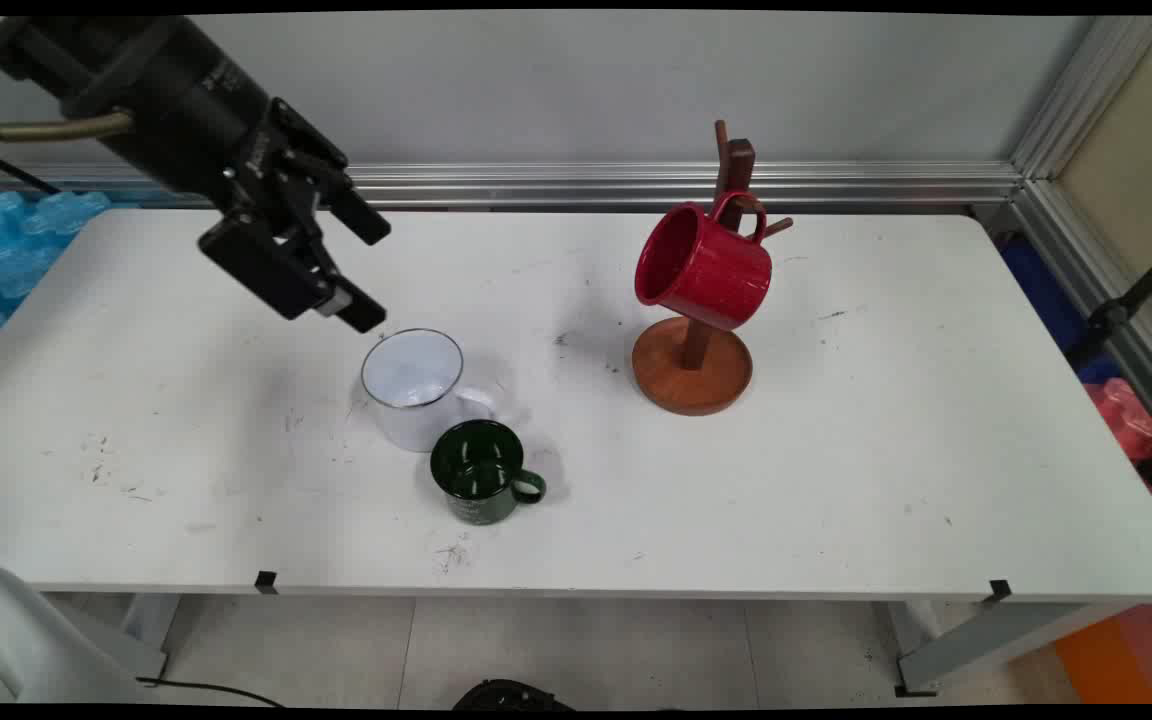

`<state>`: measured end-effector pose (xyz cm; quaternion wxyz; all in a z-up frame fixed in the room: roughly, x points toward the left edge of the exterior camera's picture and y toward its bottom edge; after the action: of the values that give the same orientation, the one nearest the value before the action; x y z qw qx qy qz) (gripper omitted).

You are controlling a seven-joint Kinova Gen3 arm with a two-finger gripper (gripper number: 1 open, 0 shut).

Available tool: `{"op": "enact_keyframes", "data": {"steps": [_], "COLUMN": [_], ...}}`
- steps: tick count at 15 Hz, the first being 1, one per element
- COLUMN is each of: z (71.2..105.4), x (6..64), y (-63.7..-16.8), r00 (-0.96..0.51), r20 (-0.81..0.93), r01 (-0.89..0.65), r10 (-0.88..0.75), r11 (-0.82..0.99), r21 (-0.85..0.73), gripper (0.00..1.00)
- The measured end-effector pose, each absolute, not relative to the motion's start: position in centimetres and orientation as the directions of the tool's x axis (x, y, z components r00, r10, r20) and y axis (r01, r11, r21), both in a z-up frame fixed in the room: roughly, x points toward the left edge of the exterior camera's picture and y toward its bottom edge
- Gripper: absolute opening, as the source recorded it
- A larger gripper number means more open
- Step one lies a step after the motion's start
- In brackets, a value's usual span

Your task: Pick up the red mug from the rack

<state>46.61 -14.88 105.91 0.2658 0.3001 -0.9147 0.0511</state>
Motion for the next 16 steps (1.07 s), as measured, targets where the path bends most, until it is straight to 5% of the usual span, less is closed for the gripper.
{"op": "enact_keyframes", "data": {"steps": [16], "z": [99.6], "x": [38.5], "y": [-23.5], "r00": [-0.498], "r20": [0.661], "r01": [-0.679], "r10": [-0.561], "r11": [0.727], "r21": [0.105], "gripper": [1.00]}}
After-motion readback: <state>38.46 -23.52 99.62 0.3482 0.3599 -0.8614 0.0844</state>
